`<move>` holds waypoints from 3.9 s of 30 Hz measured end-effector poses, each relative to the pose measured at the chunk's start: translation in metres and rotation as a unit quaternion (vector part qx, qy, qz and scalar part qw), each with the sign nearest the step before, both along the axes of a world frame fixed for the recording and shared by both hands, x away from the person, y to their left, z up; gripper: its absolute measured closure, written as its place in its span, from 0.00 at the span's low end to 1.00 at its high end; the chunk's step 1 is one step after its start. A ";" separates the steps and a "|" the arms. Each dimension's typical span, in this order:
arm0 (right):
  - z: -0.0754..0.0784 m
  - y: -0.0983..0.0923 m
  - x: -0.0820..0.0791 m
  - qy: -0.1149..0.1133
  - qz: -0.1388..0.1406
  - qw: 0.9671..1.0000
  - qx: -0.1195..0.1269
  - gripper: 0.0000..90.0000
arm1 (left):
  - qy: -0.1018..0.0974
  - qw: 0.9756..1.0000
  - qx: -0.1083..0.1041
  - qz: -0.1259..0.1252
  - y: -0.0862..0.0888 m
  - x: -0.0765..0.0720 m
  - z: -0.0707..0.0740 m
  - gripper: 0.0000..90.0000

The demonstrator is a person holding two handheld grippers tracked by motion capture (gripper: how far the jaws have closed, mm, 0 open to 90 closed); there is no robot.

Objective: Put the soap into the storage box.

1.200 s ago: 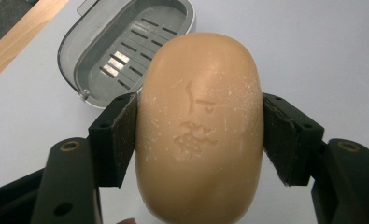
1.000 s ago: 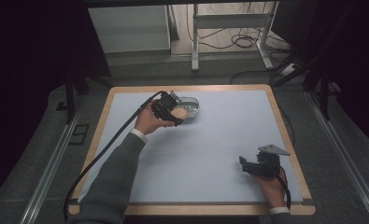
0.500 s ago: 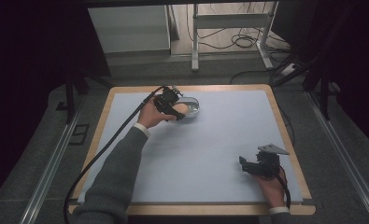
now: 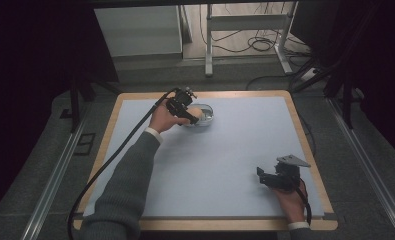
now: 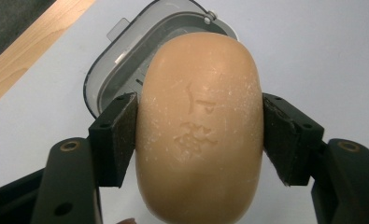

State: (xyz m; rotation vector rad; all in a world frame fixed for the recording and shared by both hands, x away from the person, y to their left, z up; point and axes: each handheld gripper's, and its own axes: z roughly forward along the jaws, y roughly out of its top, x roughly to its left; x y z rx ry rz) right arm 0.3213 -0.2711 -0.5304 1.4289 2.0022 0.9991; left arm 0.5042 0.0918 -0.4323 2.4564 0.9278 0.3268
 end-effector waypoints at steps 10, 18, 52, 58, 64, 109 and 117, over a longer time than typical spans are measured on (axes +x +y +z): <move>0.000 0.000 0.001 0.002 -0.001 1.000 0.001 0.12 | 0.015 1.000 0.000 -0.003 -0.009 0.019 -0.009 0.36; 0.000 -0.001 0.001 0.004 -0.001 1.000 0.004 0.12 | 0.016 1.000 0.011 -0.013 -0.020 0.027 -0.013 0.36; -0.001 0.001 0.001 0.007 0.001 1.000 -0.002 0.12 | 0.019 1.000 0.000 -0.016 -0.028 0.039 -0.018 0.29; -0.001 0.001 0.001 0.006 0.002 1.000 -0.005 0.12 | 0.002 1.000 0.004 -0.025 -0.030 0.024 -0.016 0.27; -0.001 0.001 0.001 0.005 0.002 1.000 -0.008 0.12 | -0.004 1.000 0.003 -0.022 -0.021 0.010 -0.016 0.25; -0.001 0.004 0.001 0.003 -0.003 1.000 -0.019 0.12 | -0.019 0.990 -0.120 0.072 0.106 -0.161 -0.072 0.23; -0.001 0.002 0.002 0.005 -0.004 1.000 -0.014 0.12 | -0.011 0.989 -0.120 0.091 0.123 -0.177 -0.084 0.23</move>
